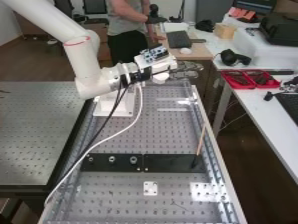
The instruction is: Grab the pcb board and place it in the clear container
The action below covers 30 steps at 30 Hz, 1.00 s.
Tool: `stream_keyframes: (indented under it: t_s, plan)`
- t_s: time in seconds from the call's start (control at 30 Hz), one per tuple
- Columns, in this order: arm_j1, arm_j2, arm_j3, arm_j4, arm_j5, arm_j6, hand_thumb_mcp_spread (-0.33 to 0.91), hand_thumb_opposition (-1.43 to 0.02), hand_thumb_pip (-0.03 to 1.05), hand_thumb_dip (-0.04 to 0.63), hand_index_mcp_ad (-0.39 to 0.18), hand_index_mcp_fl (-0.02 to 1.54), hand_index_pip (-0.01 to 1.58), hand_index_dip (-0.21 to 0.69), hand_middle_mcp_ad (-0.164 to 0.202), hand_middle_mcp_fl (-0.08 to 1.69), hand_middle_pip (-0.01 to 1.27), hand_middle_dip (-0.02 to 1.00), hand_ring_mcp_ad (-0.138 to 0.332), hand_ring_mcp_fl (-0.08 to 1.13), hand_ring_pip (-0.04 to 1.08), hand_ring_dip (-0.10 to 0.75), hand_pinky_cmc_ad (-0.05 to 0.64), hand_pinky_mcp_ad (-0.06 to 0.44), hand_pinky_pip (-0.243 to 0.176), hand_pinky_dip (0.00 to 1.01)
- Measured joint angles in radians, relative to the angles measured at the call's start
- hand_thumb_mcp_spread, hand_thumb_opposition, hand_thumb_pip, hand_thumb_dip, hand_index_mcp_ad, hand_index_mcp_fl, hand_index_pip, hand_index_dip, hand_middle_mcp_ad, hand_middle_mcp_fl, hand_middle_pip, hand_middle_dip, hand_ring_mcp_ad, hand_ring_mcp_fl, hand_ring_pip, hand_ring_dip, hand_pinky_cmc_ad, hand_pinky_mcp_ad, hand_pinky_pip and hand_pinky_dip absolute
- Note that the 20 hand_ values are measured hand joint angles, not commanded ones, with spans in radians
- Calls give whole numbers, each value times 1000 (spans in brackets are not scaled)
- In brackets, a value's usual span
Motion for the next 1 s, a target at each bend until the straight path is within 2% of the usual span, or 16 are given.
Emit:
stream_keyframes:
  t_s: [0.3, 0.57, 0.63, 0.73, 0.87, 1.0]
  plan:
    - [11, -66, 31, -51, 52, 4, 452, -922, 648, 251, -23, 555, 1508, 51, 66, 201, 134, 140, 126, 45, 80, 21, 342, 136, -61, 241]
    - [10, -71, 33, -47, 71, 18, 476, -922, 600, 251, -24, 567, 1513, 75, 66, 201, 134, 140, 126, 45, 77, 21, 342, 133, -61, 239]
    - [9, -71, 35, -57, 68, 20, 476, -915, 620, 253, -37, 503, 1524, 77, 66, 187, 134, 140, 126, 47, 80, 21, 342, 136, -61, 255]
    - [6, -71, 42, -83, 60, 26, 468, -911, 668, 253, -56, 202, 1539, 70, 68, 98, 129, 140, 126, 37, 80, 21, 342, 133, -61, 340]
    - [1, -71, 49, -101, 57, 33, 398, -866, 714, 237, -59, 70, 1436, 42, 66, 33, 126, 140, 133, 0, 75, 21, 335, 133, -65, 468]
    - [0, -70, 48, -100, 60, 37, 347, -852, 719, 236, -59, 19, 1381, 17, 66, 12, 122, 143, 145, 0, 72, 21, 332, 134, -80, 534]
